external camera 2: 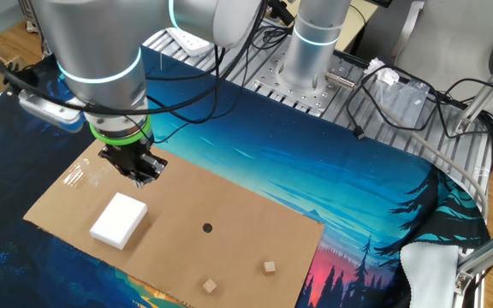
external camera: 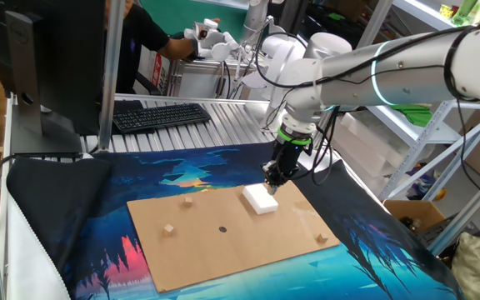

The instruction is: Clean the tabletop with a sponge

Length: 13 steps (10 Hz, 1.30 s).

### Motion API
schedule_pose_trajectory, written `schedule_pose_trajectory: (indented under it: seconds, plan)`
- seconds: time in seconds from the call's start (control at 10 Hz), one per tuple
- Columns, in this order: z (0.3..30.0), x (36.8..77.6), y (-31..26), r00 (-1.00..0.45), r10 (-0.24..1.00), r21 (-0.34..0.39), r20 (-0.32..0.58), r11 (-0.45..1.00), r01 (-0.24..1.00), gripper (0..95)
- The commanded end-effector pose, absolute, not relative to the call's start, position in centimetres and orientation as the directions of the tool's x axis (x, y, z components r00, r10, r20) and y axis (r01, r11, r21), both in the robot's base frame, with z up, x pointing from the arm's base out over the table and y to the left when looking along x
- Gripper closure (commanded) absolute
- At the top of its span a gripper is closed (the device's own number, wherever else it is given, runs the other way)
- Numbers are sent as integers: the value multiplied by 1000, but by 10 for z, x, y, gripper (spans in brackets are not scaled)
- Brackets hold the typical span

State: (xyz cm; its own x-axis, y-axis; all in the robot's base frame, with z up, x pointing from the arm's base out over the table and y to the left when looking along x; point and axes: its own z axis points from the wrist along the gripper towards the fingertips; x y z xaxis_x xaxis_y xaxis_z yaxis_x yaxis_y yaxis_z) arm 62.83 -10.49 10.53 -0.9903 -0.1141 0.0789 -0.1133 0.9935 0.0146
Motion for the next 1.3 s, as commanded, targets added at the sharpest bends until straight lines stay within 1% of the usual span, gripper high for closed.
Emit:
schedule_pose_trajectory:
  seconds: [0.1, 0.6, 0.8, 1.0, 1.1, 1.3]
  plan:
    - [103, 648, -114, -987, -128, 23, 97, 992, -127, 950]
    - [89, 660, -115, -991, -100, 27, 94, 995, -98, 950]
    - [87, 661, -114, -992, -83, 24, 96, 996, -81, 570]
    - [86, 662, -114, -993, -69, 16, 93, 998, -68, 570]
    - [85, 664, -114, -995, -64, 15, 70, 998, -63, 570]
    - [86, 671, -113, -997, -57, 15, 54, 998, -56, 570]
